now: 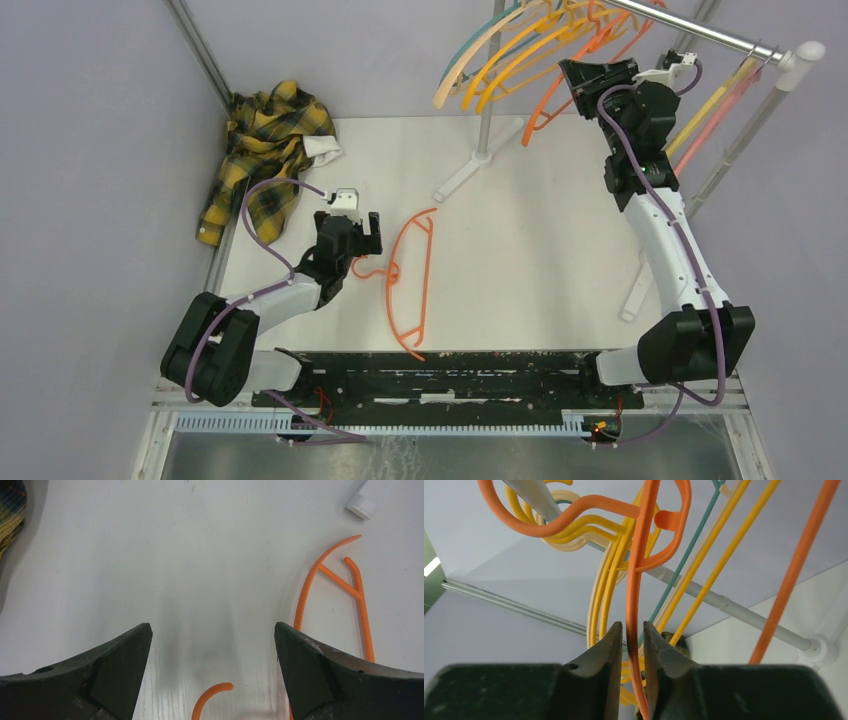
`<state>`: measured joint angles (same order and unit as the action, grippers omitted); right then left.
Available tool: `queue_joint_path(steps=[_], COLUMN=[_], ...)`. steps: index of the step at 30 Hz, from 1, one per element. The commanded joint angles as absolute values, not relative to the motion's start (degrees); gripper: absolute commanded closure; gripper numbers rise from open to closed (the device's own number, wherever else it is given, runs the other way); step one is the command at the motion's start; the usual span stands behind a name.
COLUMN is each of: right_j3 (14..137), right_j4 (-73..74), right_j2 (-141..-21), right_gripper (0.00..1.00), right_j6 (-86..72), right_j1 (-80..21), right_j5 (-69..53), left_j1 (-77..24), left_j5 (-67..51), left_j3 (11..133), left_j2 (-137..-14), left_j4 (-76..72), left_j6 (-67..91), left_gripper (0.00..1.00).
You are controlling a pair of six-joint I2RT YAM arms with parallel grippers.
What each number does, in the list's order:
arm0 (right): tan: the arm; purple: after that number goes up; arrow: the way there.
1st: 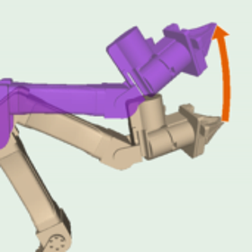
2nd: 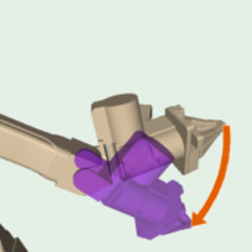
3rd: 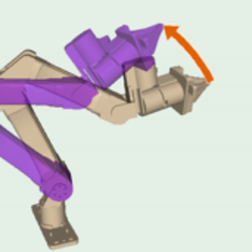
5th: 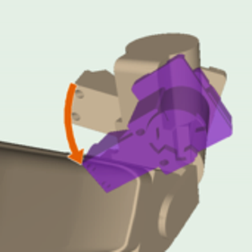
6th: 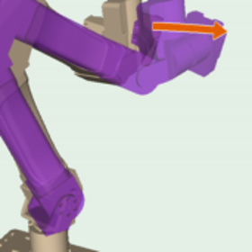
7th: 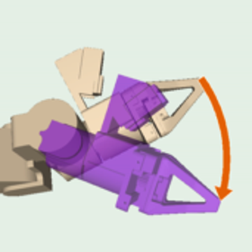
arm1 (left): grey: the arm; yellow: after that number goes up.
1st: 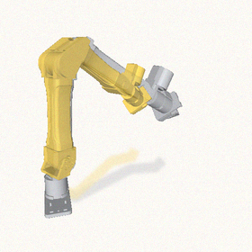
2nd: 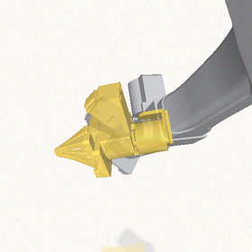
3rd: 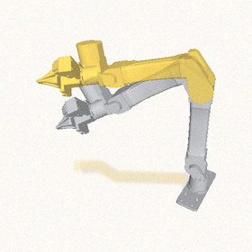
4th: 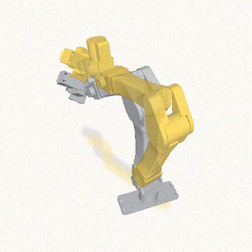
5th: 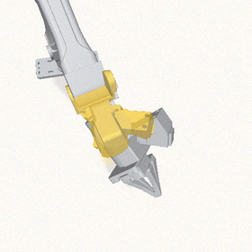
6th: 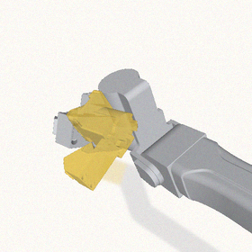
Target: Organize the hangers
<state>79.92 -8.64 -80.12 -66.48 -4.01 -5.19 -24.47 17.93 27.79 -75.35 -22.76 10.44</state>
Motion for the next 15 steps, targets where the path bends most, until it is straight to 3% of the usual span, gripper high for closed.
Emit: queue_joint_path(steps=[1, 3, 7, 10, 15], right_j3=[81.5, 79.9, 73.96, 70.3, 62.73], right_j4=[-8.37, -7.5, -7.21, -5.71, -0.51], right_j2=[-80.94, -79.57, -72.87, -66.69, -56.78], right_gripper=[0.59, 0.42, 0.21, 0.14, 0.12], right_j6=[-66.2, -65.78, -63.11, -59.78, -53.97], right_j1=[-3.78, -3.78, -3.78, -3.9, -5.78], right_j5=[-7.71, -7.39, -4.53, -3.62, -4.46], left_j1=[-24.34, -24.35, -24.27, -24.28, -24.27], left_j5=[18.81, 18.75, 18.63, 18.59, 18.34], left_j3=[29.08, 29.06, 29.07, 29.07, 29.11], left_j2=[-74.05, -74.17, -74.18, -74.31, -74.88], left_j4=[-24.65, -24.77, -24.78, -24.85, -25.13], left_j6=[11.67, 11.69, 11.76, 11.85, 12.11], left_gripper=[0.01, 0.01, 0.01, 0.01, 0.01])
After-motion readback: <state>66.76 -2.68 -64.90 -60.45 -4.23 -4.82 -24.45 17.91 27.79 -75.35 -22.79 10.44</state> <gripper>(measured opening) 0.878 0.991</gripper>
